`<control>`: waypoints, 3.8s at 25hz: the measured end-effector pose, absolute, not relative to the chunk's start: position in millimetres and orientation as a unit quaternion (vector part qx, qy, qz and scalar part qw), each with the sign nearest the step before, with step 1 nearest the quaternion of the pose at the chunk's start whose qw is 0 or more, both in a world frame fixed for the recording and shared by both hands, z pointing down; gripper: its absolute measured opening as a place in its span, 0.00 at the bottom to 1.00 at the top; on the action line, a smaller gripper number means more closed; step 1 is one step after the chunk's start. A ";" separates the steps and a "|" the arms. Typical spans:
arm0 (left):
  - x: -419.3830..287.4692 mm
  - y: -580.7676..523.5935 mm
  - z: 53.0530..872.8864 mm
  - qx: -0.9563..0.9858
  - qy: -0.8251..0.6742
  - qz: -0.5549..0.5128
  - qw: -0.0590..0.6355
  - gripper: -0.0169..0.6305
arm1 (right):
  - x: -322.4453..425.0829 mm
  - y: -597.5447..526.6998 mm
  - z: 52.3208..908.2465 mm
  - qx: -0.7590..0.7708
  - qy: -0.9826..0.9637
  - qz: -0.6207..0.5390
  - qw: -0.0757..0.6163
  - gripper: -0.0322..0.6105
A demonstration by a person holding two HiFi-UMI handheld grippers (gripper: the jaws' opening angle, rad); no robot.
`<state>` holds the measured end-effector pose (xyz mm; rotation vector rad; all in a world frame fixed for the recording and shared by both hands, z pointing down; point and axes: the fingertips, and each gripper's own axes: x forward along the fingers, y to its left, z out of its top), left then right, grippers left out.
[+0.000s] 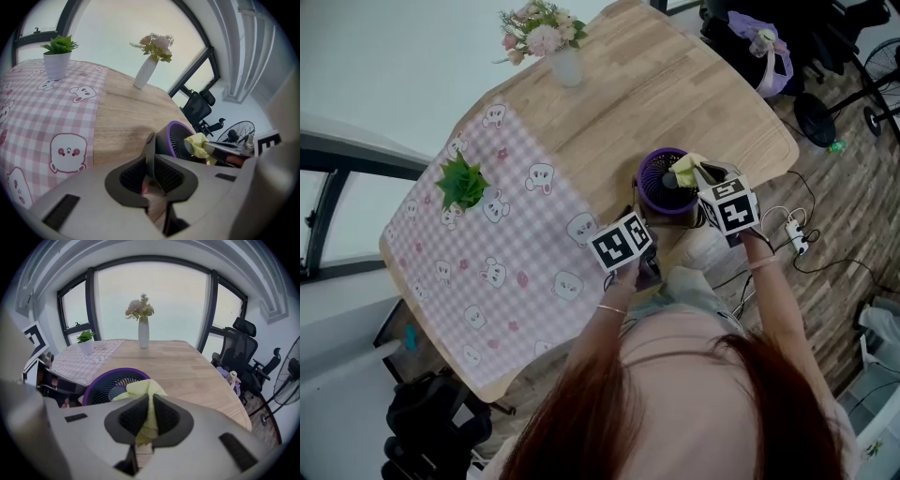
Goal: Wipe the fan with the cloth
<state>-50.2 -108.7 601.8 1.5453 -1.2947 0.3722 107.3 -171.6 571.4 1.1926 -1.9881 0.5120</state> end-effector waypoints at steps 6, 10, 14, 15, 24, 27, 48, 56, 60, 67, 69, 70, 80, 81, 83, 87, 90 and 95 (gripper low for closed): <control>-49.4 -108.0 601.3 0.644 -0.541 0.153 0.519 0.11 | 111.1 -162.6 571.3 0.465 -0.776 0.196 0.378 0.09; -48.9 -107.5 602.6 0.645 -0.539 0.154 0.520 0.11 | 111.0 -159.0 572.8 0.461 -0.777 0.189 0.384 0.09; -49.2 -109.2 601.3 0.643 -0.542 0.152 0.519 0.11 | 109.9 -155.8 571.5 0.456 -0.779 0.191 0.385 0.09; -49.0 -109.3 601.3 0.643 -0.543 0.152 0.519 0.11 | 109.5 -153.9 571.4 0.455 -0.780 0.193 0.385 0.09; -49.9 -107.6 601.1 0.639 -0.547 0.147 0.521 0.11 | 106.7 -140.3 570.0 0.455 -0.783 0.193 0.377 0.09; -49.3 -107.6 601.2 0.638 -0.547 0.146 0.522 0.11 | 107.2 -137.3 570.1 0.457 -0.783 0.196 0.373 0.09; -49.9 -106.9 601.2 0.635 -0.550 0.141 0.523 0.11 | 86.8 -108.2 569.0 0.435 -0.796 0.210 0.364 0.09; -48.8 -107.0 600.7 0.636 -0.547 0.135 0.527 0.11 | 79.3 -102.2 568.3 0.424 -0.802 0.205 0.367 0.09; -48.9 -106.6 601.0 0.636 -0.548 0.136 0.526 0.11 | 76.2 -100.6 568.2 0.420 -0.804 0.205 0.367 0.09; -50.8 -107.5 602.3 0.636 -0.549 0.136 0.524 0.11 | 65.4 -95.9 569.2 0.405 -0.809 0.213 0.369 0.09; -51.0 -107.2 602.4 0.637 -0.549 0.136 0.524 0.11 | 62.3 -94.9 569.4 0.401 -0.811 0.215 0.368 0.09; -51.0 -107.0 602.2 0.637 -0.549 0.136 0.524 0.11 | 61.0 -94.3 569.1 0.400 -0.812 0.215 0.367 0.09; -49.4 -107.6 601.6 0.638 -0.547 0.139 0.524 0.11 | 48.2 -92.5 567.1 0.384 -0.822 0.212 0.363 0.09; -49.6 -107.9 601.8 0.638 -0.547 0.140 0.523 0.11 | 46.5 -92.8 567.1 0.383 -0.823 0.211 0.363 0.09; -50.3 -108.2 602.0 0.639 -0.547 0.141 0.523 0.11 | 43.4 -93.0 567.3 0.381 -0.824 0.210 0.363 0.09; -51.3 -108.6 602.1 0.639 -0.547 0.140 0.522 0.11 | 38.6 -93.2 567.0 0.380 -0.826 0.208 0.361 0.09; -51.0 -107.9 601.8 0.640 -0.545 0.141 0.523 0.11 | 35.2 -91.1 566.6 0.375 -0.827 0.211 0.362 0.09; -49.8 -107.1 601.4 0.644 -0.541 0.140 0.523 0.11 | 31.1 -91.6 565.6 0.372 -0.829 0.203 0.364 0.09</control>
